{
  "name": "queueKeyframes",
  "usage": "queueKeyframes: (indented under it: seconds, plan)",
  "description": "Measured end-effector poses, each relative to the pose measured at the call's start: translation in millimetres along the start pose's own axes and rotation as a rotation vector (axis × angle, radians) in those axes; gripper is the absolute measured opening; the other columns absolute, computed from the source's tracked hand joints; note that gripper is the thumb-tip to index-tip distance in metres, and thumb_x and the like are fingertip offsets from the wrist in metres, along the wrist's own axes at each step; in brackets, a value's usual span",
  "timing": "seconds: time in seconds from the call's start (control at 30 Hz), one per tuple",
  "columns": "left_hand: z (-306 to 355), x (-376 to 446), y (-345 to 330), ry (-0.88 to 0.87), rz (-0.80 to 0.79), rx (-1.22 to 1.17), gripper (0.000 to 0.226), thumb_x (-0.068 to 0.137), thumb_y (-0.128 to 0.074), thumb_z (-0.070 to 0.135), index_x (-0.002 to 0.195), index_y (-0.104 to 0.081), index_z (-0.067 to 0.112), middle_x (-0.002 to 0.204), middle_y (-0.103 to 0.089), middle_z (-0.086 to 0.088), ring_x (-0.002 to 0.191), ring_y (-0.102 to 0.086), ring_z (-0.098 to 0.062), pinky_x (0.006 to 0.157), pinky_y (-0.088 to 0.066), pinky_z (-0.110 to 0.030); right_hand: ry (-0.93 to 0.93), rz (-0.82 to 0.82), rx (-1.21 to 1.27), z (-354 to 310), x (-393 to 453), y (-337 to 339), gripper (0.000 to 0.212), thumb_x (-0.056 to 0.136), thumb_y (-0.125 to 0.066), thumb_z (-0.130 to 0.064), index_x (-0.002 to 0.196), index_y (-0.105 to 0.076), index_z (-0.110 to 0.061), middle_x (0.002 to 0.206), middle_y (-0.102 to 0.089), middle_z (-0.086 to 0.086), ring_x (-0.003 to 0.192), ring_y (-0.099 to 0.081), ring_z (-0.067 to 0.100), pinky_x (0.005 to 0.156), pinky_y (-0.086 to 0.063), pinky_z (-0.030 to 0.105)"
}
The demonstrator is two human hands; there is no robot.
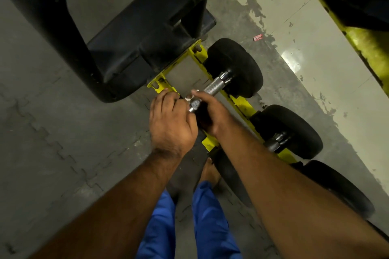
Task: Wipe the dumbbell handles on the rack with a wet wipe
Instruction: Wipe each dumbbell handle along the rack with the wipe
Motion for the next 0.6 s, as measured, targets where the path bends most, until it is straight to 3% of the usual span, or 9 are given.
queueKeyframes:
  seconds: [0.07, 0.13, 0.23, 0.3, 0.37, 0.47, 0.53, 0.6]
  plan:
    - [-1, 0, 0, -0.007, 0.002, 0.005, 0.028, 0.082, -0.044, 0.020, 0.088, -0.065, 0.003, 0.105, -0.063, -0.017, 0.118, -0.054, -0.037, 0.103, -0.041, -0.053, -0.003, 0.053, -0.030, -18, -2, 4, 0.012, 0.091, -0.066, -0.020, 0.083, -0.063, -0.011, 0.078, -0.063, 0.005, 0.068, -0.063, 0.018, 0.070, -0.056, 0.029]
    - [-2, 0, -1, -0.018, 0.009, -0.001, 0.027, 0.082, -0.044, 0.021, 0.087, -0.065, 0.004, 0.105, -0.063, -0.017, 0.117, -0.054, -0.037, 0.103, -0.041, -0.052, 0.113, 0.164, 0.143, -42, 1, 8, 0.011, 0.092, -0.065, -0.015, 0.084, -0.062, -0.009, 0.082, -0.064, 0.008, 0.075, -0.064, 0.020, 0.081, -0.055, 0.033]
    - [-2, 0, -2, -0.013, 0.027, -0.009, 0.026, 0.082, -0.044, 0.019, 0.086, -0.064, 0.003, 0.103, -0.063, -0.017, 0.116, -0.055, -0.038, 0.103, -0.041, -0.052, 0.200, 0.235, 0.218, -26, 7, 4, 0.011, 0.088, -0.070, -0.016, 0.095, -0.065, -0.008, 0.089, -0.066, 0.010, 0.082, -0.065, 0.024, 0.082, -0.054, 0.036]
    - [-1, 0, -2, -0.004, 0.026, -0.007, 0.027, 0.082, -0.044, 0.019, 0.087, -0.065, 0.002, 0.104, -0.064, -0.018, 0.117, -0.055, -0.038, 0.104, -0.040, -0.052, 0.122, 0.173, 0.201, -1, 4, -3, 0.019, 0.084, -0.073, -0.017, 0.099, -0.066, -0.008, 0.087, -0.066, 0.011, 0.079, -0.066, 0.026, 0.079, -0.055, 0.037]
    - [-1, 0, -2, -0.005, 0.028, -0.005, 0.028, 0.083, -0.044, 0.020, 0.087, -0.065, 0.001, 0.105, -0.064, -0.018, 0.117, -0.055, -0.039, 0.104, -0.040, -0.052, 0.108, 0.161, 0.219, -8, 1, -3, 0.012, 0.088, -0.069, -0.017, 0.091, -0.065, -0.006, 0.080, -0.066, 0.011, 0.072, -0.065, 0.024, 0.072, -0.055, 0.032]
    - [-1, 0, -3, -0.015, 0.032, -0.004, 0.028, 0.083, -0.043, 0.021, 0.087, -0.065, 0.003, 0.104, -0.064, -0.017, 0.116, -0.055, -0.038, 0.104, -0.040, -0.052, 0.274, 0.280, 0.364, -41, 5, 5, 0.010, 0.093, -0.062, -0.011, 0.084, -0.063, -0.008, 0.080, -0.066, 0.010, 0.075, -0.063, 0.020, 0.070, -0.052, 0.031]
    - [-2, -1, -4, -0.008, 0.038, -0.009, 0.028, 0.082, -0.044, 0.020, 0.087, -0.065, 0.003, 0.104, -0.064, -0.017, 0.117, -0.055, -0.038, 0.104, -0.040, -0.052, 0.254, 0.261, 0.286, -29, 0, 5, 0.005, 0.090, -0.063, -0.008, 0.085, -0.065, -0.006, 0.082, -0.066, 0.008, 0.078, -0.064, 0.020, 0.069, -0.054, 0.030]
    - [-1, -1, -3, -0.005, 0.043, -0.007, 0.028, 0.082, -0.044, 0.020, 0.088, -0.065, 0.003, 0.105, -0.064, -0.017, 0.119, -0.054, -0.038, 0.105, -0.040, -0.052, 0.142, 0.159, 0.174, -8, -10, 2, 0.007, 0.089, -0.062, -0.010, 0.086, -0.067, -0.006, 0.078, -0.066, 0.008, 0.069, -0.067, 0.020, 0.060, -0.055, 0.025]
Point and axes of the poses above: each hand's wrist, its own x-axis towards the middle knuckle, its own y-axis out of the back of the hand, z = x × y, the point moved 1 cm from there along x, towards the middle knuckle
